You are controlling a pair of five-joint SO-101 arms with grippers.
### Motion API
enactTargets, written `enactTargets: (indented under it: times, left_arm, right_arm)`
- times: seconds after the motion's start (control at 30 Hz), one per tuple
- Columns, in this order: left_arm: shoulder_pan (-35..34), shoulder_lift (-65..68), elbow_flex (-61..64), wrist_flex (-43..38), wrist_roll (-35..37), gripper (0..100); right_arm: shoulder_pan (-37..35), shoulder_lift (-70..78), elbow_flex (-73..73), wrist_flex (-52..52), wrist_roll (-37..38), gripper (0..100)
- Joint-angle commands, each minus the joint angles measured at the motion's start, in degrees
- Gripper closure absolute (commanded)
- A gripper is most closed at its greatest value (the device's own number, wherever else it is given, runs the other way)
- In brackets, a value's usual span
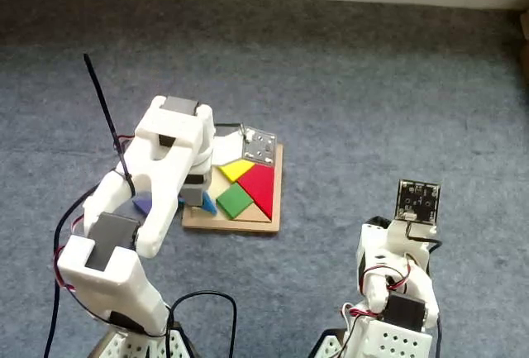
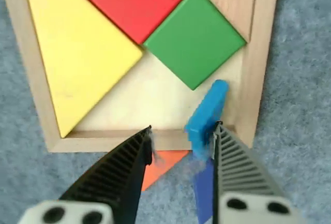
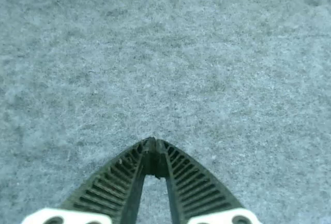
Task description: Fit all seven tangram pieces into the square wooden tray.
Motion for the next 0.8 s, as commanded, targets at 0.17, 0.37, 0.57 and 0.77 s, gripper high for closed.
enactTargets:
  times: [0.17,0.37,0.57,0.77]
  left_arm:
    - [-1.8,-2.86,-0.84,-8.09,7.74,80]
    - [-1.8,-3.47,-0.84,-8.62,10.37,80]
    - [-2.15,-3.38,-0.31,-8.35,12.4,80]
    - [-1.63,-2.86,-0.13,-7.03,12.75,80]
  right_arm:
    - [0.66,-0.84,6.2,-1.19,-0.44,99.2]
    - [0.75,-0.84,6.2,-1.19,-0.44,99.2]
    - [0.75,-0.84,6.2,-1.19,-0.44,99.2]
    - [0.75,-0.84,6.2,-1.19,-0.44,99.2]
